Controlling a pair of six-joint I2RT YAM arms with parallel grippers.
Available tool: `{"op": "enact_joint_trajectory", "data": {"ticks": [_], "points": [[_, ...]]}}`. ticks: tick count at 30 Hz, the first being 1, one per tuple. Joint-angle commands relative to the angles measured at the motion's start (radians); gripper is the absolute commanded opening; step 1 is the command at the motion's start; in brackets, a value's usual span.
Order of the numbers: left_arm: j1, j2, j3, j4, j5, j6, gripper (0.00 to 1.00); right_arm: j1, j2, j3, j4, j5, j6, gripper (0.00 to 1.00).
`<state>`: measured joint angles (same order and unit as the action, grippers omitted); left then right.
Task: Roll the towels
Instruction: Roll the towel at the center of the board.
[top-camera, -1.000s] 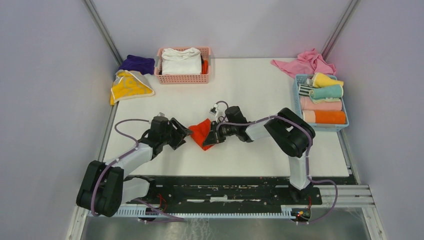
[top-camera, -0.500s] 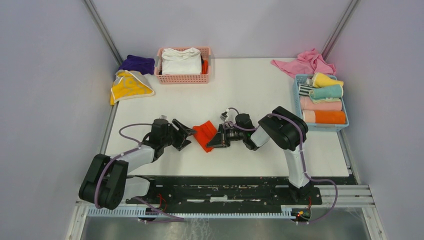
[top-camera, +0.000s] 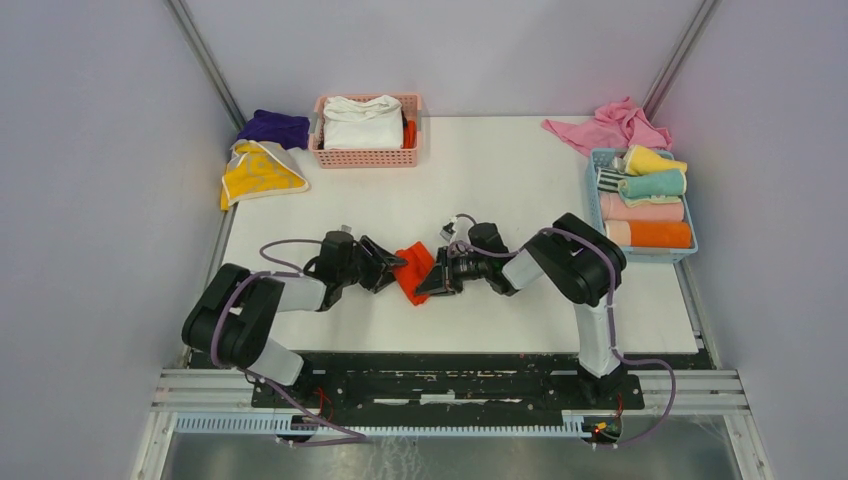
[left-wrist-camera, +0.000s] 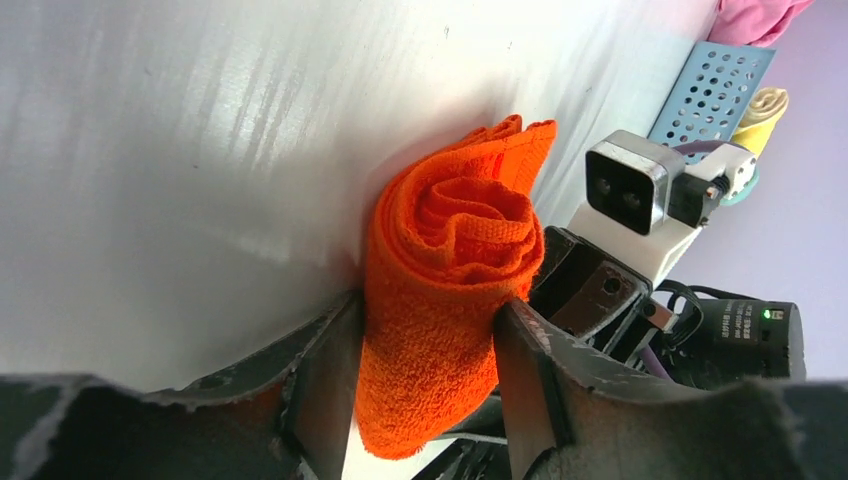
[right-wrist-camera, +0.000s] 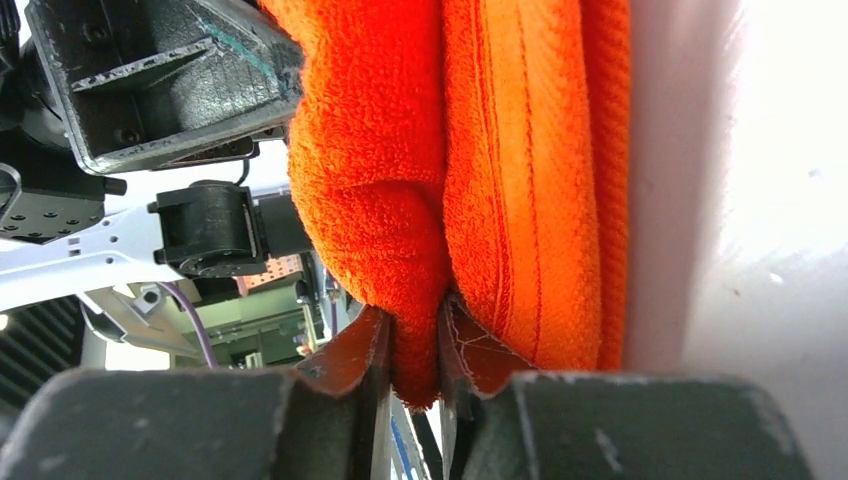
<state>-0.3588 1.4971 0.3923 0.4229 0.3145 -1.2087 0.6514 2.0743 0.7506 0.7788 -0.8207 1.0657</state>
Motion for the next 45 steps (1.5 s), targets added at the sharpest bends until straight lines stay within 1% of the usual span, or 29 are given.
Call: {"op": "enact_joint_trajectory", "data": {"ticks": [1,4,6,10,15,17,18,20,24,30,35,39,42,43,45], "points": [[-0.029,0.070,-0.009,-0.003,-0.065,-0.035,0.56,0.001,-0.027,-0.014,-0.333,0.112,-0.170,0.25],[-0.041,0.088,-0.011,-0.016,-0.081,-0.039,0.51,0.002,-0.109,0.002,-0.462,0.149,-0.255,0.37],[-0.053,0.087,-0.003,-0.066,-0.111,-0.038,0.48,0.001,-0.174,0.013,-0.562,0.190,-0.315,0.43],[-0.067,0.076,-0.006,-0.116,-0.161,-0.060,0.45,0.010,-0.320,0.044,-0.763,0.308,-0.444,0.55],[-0.069,0.044,-0.018,-0.169,-0.202,-0.091,0.44,0.061,-0.497,0.113,-0.988,0.532,-0.607,0.62],[-0.071,0.030,-0.018,-0.187,-0.214,-0.093,0.44,0.116,-0.567,0.132,-1.015,0.636,-0.668,0.64],[-0.073,0.025,-0.017,-0.191,-0.216,-0.097,0.44,0.150,-0.590,0.139,-1.016,0.715,-0.696,0.65],[-0.075,0.019,-0.017,-0.200,-0.219,-0.105,0.45,0.223,-0.615,0.164,-1.008,0.818,-0.755,0.66],[-0.077,0.000,-0.015,-0.227,-0.225,-0.112,0.45,0.349,-0.580,0.221,-0.964,0.965,-0.865,0.68],[-0.079,-0.035,-0.017,-0.254,-0.233,-0.119,0.46,0.477,-0.420,0.299,-0.899,1.119,-0.998,0.68],[-0.081,-0.052,-0.018,-0.267,-0.239,-0.117,0.46,0.507,-0.279,0.339,-0.886,1.191,-1.048,0.69],[-0.081,-0.049,-0.014,-0.274,-0.236,-0.109,0.47,0.507,-0.180,0.356,-0.904,1.206,-1.060,0.67],[-0.081,-0.041,-0.009,-0.274,-0.231,-0.105,0.49,0.504,-0.140,0.363,-0.924,1.191,-1.064,0.63],[-0.081,-0.039,-0.007,-0.273,-0.227,-0.102,0.51,0.501,-0.128,0.368,-0.936,1.177,-1.063,0.59],[-0.079,-0.040,0.001,-0.274,-0.219,-0.090,0.54,0.493,-0.114,0.375,-0.959,1.139,-1.058,0.48]]}}
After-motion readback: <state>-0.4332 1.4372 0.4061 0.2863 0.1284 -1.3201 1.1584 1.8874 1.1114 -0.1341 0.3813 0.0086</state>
